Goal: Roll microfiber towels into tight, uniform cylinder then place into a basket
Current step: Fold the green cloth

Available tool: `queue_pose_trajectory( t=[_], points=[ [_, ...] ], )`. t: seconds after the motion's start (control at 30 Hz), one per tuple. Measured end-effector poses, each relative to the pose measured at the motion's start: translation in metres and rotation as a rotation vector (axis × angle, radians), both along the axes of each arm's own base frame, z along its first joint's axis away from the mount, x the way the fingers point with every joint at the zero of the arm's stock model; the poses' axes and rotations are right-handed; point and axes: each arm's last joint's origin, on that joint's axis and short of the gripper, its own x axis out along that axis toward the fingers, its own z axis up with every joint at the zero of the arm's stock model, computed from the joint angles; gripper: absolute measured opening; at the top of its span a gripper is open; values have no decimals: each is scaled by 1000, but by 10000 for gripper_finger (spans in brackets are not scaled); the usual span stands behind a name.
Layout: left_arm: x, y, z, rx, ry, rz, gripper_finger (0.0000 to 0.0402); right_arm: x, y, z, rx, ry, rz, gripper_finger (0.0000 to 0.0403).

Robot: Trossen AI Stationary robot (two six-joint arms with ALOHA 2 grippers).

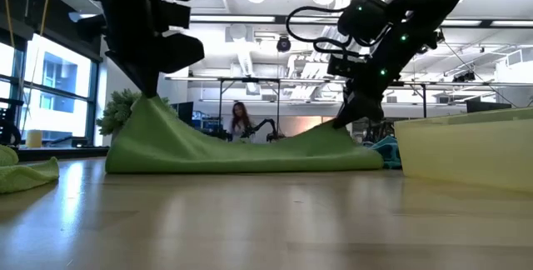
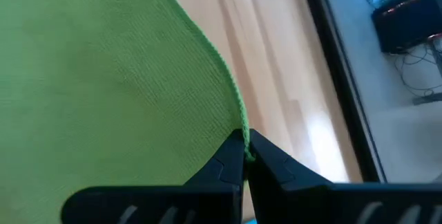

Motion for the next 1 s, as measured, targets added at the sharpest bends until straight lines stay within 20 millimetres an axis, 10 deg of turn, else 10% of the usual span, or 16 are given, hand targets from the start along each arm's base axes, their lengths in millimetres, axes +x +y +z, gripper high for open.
queue_pose_trajectory(
  t=[1.0],
  points=[
    [10, 16, -17, -53, 97, 1, 0, 0, -9, 2, 74, -58, 35, 0]
  ],
)
